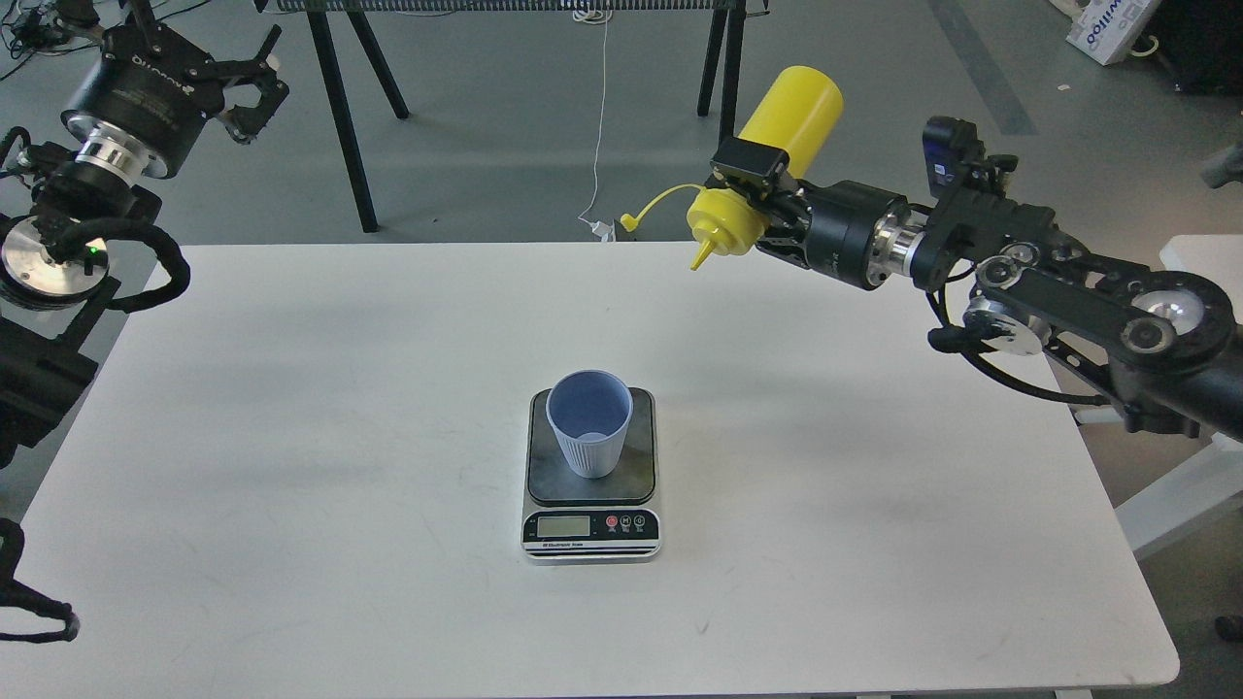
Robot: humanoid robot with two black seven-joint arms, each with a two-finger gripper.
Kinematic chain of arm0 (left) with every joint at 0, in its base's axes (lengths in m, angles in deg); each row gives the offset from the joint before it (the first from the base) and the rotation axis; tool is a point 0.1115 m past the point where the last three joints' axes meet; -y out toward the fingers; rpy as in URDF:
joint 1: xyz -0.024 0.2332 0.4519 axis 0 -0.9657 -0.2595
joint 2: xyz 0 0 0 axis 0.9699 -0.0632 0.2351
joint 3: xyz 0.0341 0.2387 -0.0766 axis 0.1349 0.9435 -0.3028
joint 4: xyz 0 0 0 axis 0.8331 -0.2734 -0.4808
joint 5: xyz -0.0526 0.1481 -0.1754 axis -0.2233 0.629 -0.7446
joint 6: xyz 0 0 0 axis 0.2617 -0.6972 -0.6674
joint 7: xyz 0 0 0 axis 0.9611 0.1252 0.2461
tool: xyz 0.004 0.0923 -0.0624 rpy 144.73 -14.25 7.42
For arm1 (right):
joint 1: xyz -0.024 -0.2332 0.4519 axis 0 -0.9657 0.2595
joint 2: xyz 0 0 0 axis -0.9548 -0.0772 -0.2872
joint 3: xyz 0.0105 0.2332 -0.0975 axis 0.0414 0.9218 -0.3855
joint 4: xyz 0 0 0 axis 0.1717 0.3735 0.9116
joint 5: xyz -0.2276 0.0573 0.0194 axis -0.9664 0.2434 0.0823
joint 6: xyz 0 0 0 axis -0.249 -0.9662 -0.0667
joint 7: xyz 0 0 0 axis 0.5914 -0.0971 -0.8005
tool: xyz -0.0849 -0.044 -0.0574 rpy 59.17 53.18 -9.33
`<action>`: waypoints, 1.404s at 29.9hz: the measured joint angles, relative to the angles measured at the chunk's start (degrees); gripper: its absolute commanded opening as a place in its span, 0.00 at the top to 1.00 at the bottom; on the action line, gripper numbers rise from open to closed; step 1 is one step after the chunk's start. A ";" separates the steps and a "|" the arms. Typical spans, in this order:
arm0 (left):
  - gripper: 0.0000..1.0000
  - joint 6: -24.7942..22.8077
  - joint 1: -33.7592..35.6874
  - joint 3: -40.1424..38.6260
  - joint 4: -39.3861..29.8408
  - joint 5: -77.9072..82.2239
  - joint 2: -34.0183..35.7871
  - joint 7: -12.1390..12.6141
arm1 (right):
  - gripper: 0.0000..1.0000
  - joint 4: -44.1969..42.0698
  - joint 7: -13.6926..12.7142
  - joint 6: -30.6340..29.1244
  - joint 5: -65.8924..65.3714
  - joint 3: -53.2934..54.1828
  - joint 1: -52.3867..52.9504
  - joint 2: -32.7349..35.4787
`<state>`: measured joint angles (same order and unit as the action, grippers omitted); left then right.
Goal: Pour seasoning into cup on scale with both arms
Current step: 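Turn the bottle upright and bring it back down with the right gripper, then set the bottle down on the table and open the right gripper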
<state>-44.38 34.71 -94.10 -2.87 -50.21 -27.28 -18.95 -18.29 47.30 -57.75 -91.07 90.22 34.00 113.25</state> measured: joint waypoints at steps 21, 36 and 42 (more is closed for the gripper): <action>0.00 2.10 -2.40 -0.48 -0.59 -0.06 -3.51 -0.15 | 0.76 -0.47 0.29 -11.61 46.78 22.96 -35.45 -1.58; 0.00 2.12 -2.47 -0.36 -0.68 0.00 -3.64 -0.14 | 0.66 -2.30 0.29 -11.64 53.22 23.21 -40.98 -12.63; 0.00 2.20 -2.29 -0.48 -1.19 -0.06 -3.54 -0.14 | 0.34 -3.32 0.27 -11.64 53.27 23.36 -41.78 -12.88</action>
<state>-42.18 32.43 -94.58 -4.06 -50.26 -30.81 -19.09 -21.61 47.57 -69.39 -37.80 113.58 -7.78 100.37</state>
